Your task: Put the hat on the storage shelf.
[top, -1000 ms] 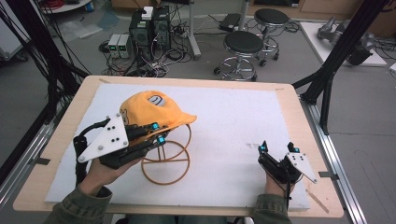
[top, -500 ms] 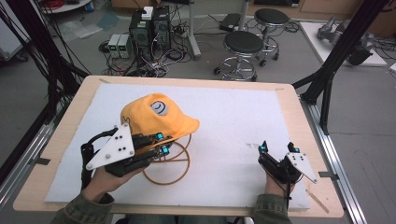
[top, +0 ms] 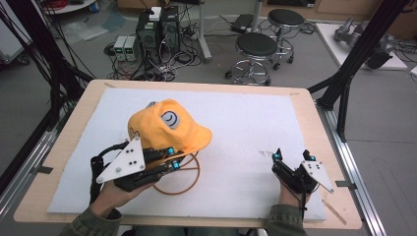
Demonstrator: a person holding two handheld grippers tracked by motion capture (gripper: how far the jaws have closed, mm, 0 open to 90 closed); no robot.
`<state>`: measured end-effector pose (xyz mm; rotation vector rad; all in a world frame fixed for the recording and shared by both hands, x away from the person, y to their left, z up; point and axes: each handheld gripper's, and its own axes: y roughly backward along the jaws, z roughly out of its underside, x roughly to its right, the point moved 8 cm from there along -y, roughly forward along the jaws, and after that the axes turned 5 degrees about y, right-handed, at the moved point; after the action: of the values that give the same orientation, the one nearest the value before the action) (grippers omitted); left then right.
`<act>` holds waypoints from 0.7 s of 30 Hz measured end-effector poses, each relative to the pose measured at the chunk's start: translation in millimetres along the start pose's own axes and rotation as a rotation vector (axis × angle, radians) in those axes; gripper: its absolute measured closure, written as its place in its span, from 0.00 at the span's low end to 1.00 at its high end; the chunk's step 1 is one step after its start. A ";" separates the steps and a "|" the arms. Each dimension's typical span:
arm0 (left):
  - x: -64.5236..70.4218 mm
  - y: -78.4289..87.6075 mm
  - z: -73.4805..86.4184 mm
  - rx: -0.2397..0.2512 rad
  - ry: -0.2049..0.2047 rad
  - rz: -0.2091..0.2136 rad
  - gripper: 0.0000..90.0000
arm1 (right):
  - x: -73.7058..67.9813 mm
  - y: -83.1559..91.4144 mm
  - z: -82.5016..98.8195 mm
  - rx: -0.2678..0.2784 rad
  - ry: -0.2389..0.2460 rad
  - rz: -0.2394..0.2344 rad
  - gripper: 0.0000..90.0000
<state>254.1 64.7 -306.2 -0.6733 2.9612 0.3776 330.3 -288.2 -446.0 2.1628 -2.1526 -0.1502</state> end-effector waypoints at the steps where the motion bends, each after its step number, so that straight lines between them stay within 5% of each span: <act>1: 0.7 -0.4 1.1 -0.002 0.002 0.003 0.95 | 0.0 0.0 0.0 0.000 0.000 0.000 0.09; 16: 8.9 -4.9 11.2 -0.036 0.019 0.031 0.89 | 0.2 0.4 -0.3 0.001 -0.003 0.002 0.09; 21: 13.0 -5.6 11.3 -0.042 0.025 0.053 0.78 | 0.6 0.4 -0.6 0.003 -0.002 0.002 0.09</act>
<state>245.1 57.2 -320.1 -0.6088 3.0078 0.4403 330.0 -288.7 -445.4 2.1631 -2.1579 -0.1495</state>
